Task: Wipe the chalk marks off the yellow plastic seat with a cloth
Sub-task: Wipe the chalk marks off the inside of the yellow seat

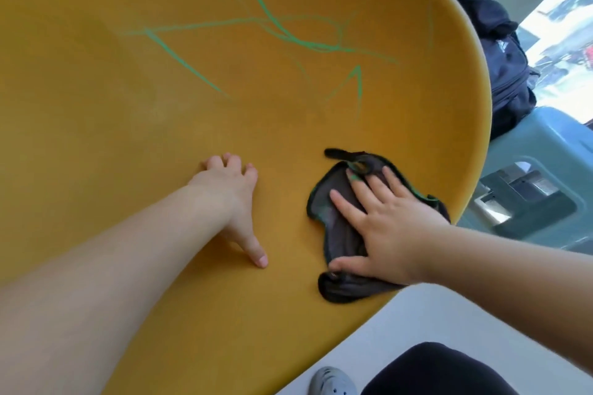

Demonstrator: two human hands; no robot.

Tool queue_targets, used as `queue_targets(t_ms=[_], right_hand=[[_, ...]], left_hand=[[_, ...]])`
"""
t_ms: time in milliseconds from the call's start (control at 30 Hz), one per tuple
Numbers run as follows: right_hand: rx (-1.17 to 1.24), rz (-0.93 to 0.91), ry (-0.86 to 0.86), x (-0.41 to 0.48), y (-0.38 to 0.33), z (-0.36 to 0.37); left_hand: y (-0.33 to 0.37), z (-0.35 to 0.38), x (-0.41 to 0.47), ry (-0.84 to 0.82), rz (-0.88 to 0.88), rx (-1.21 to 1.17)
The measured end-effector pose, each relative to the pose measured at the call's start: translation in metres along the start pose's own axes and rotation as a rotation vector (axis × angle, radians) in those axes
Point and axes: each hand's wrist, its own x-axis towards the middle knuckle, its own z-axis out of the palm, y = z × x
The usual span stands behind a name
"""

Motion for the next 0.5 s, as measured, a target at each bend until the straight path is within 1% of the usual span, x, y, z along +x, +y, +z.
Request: queue_targets(t_ms=[33, 100, 133, 167, 200, 267, 333, 400, 500], right_hand=[[-0.063, 0.029, 0.040, 0.000, 0.016, -0.004], [-0.225, 0.141, 0.185, 0.012, 0.062, -0.023], [-0.302, 0.220, 0.266, 0.022, 0.088, -0.038], [-0.360, 0.304, 0.309, 0.032, 0.110, -0.054], [-0.392, 0.372, 0.312, 0.042, 0.124, -0.067], [-0.361, 0.432, 0.306, 0.065, 0.129, -0.075], [-0.256, 0.398, 0.349, 0.087, 0.108, -0.065], [-0.124, 0.313, 0.392, 0.104, 0.073, -0.043], [0.063, 0.158, 0.342, 0.110, 0.014, -0.019]], left_hand=[[-0.004, -0.003, 0.002, 0.061, 0.014, 0.010], [-0.013, -0.011, 0.009, 0.190, 0.014, 0.051], [-0.015, -0.014, 0.014, 0.205, -0.006, 0.065], [-0.016, -0.017, 0.018, 0.187, -0.027, 0.068], [-0.016, -0.017, 0.023, 0.157, -0.046, 0.048], [-0.014, -0.016, 0.030, 0.104, -0.061, -0.044], [-0.014, -0.012, 0.033, 0.092, -0.053, -0.113], [-0.017, -0.006, 0.034, 0.102, -0.040, -0.133], [-0.019, -0.005, 0.034, 0.108, -0.020, -0.133]])
